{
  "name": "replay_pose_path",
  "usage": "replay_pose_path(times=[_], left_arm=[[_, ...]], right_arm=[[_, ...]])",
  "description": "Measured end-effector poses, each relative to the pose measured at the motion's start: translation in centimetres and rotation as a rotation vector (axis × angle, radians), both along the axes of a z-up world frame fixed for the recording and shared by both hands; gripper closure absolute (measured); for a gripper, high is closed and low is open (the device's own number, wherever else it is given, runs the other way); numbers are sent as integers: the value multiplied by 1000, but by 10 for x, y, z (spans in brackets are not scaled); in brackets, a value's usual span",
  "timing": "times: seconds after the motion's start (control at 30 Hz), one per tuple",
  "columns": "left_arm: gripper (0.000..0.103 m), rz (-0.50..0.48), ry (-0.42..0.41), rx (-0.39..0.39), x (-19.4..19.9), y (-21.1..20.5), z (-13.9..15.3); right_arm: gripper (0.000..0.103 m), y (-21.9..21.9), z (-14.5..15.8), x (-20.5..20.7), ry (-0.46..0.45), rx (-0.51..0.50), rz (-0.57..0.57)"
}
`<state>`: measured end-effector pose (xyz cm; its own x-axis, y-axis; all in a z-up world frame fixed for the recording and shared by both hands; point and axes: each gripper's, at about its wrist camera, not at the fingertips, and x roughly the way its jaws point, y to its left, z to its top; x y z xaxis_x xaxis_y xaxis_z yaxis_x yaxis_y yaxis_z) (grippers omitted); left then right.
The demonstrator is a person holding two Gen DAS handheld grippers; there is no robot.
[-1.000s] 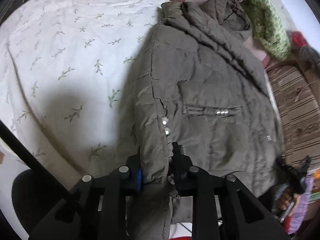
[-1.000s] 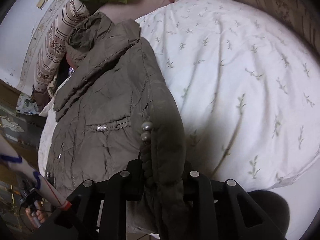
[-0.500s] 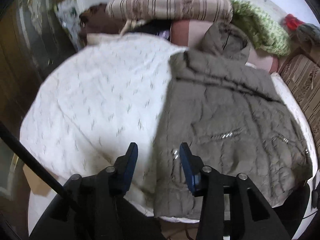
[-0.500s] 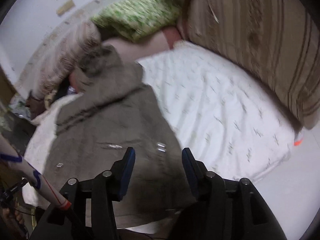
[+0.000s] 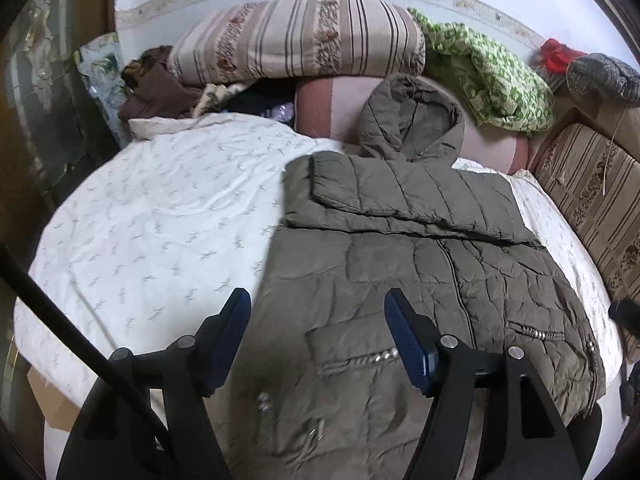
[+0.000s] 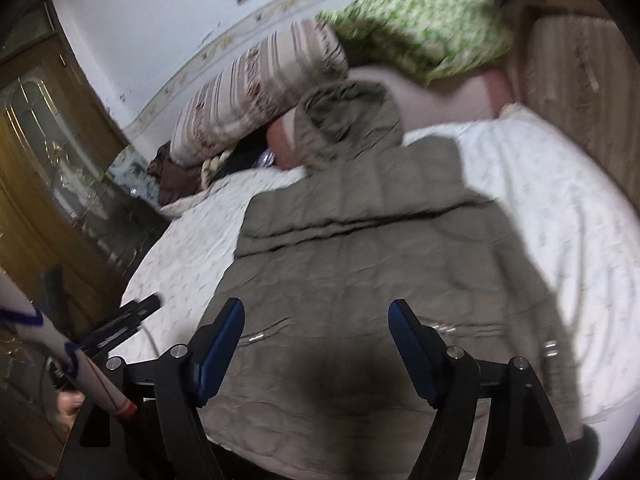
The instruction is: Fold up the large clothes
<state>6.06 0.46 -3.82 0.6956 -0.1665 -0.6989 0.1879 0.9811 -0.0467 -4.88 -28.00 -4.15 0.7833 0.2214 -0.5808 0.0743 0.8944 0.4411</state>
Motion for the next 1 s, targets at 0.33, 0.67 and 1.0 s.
replay_pose_path(times=[0.33,0.67,1.0], left_arm=[[34,-3,51,35,87,-31,-47],[34,52,141,61,133,0,-99],[34,61,175,3,158,8,-106]], right_arm=[[24,10,6,60,99,-101,-29],[24,25,19,230,148,-255,-24],[24,22,36,464,204,-442,-175]])
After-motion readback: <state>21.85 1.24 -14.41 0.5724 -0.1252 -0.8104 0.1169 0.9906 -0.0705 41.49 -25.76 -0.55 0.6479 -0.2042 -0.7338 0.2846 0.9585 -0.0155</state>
